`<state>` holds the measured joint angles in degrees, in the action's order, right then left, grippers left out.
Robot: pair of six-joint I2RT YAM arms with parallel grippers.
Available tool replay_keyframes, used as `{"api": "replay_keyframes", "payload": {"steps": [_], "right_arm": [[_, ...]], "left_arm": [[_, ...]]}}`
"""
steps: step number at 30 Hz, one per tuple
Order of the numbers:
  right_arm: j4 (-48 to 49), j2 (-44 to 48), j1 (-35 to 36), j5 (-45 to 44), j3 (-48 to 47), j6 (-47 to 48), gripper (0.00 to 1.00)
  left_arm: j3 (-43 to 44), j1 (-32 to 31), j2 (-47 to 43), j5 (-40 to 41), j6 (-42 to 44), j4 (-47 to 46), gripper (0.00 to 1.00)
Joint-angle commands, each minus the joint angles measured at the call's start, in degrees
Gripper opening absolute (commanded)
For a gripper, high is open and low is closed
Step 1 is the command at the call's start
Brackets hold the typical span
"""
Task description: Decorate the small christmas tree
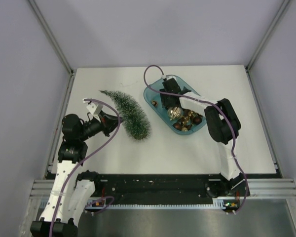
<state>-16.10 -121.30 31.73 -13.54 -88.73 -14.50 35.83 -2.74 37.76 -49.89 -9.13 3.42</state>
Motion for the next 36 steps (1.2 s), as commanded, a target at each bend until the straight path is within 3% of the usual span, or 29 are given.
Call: {"api": "replay_keyframes", "payload": {"steps": [1,5,12,18,29,31,35,36], "right_arm": [[0.1,0.3,0.3,0.8,-1.5,0.8,0.6],[-0.8,-1.5,0.2,0.8,-3.6,0.7,0.57],[-3.7,-2.5,0.2,1.3,-5.8,0.5,0.42],[-3.9,0.0,0.2,0.4,-6.0,0.3,0.2],[-2.1,9.1,-0.5,-4.7,-6.5,-0.4,0.06],[-1.9,9.2,-1.0,-5.9,-6.0,-1.0,0.1],[-3.1,8.4,-2.0,-10.4,-4.9,-1.9,0.46],[-3.2,7.9,-2.2,-11.7,-4.7,-1.9,0.49]], "left_arm": [[1.0,0.4,-0.8,-0.3,-0.5,-2.5,0.0],[1.4,0.5,-0.8,-0.3,-0.2,-1.8,0.0],[1.3,0.5,-1.1,-0.2,0.1,-1.8,0.0],[1.1,0.5,-1.3,-0.1,0.2,-1.7,0.0],[1.1,0.5,-1.9,-0.2,0.2,-2.1,0.0],[1.0,0.5,-1.9,-0.2,0.1,-2.1,0.0],[0.7,0.5,-2.0,-0.4,0.1,-2.3,0.0],[0.6,0.5,-2.0,-0.4,0.1,-2.4,0.0]]}}
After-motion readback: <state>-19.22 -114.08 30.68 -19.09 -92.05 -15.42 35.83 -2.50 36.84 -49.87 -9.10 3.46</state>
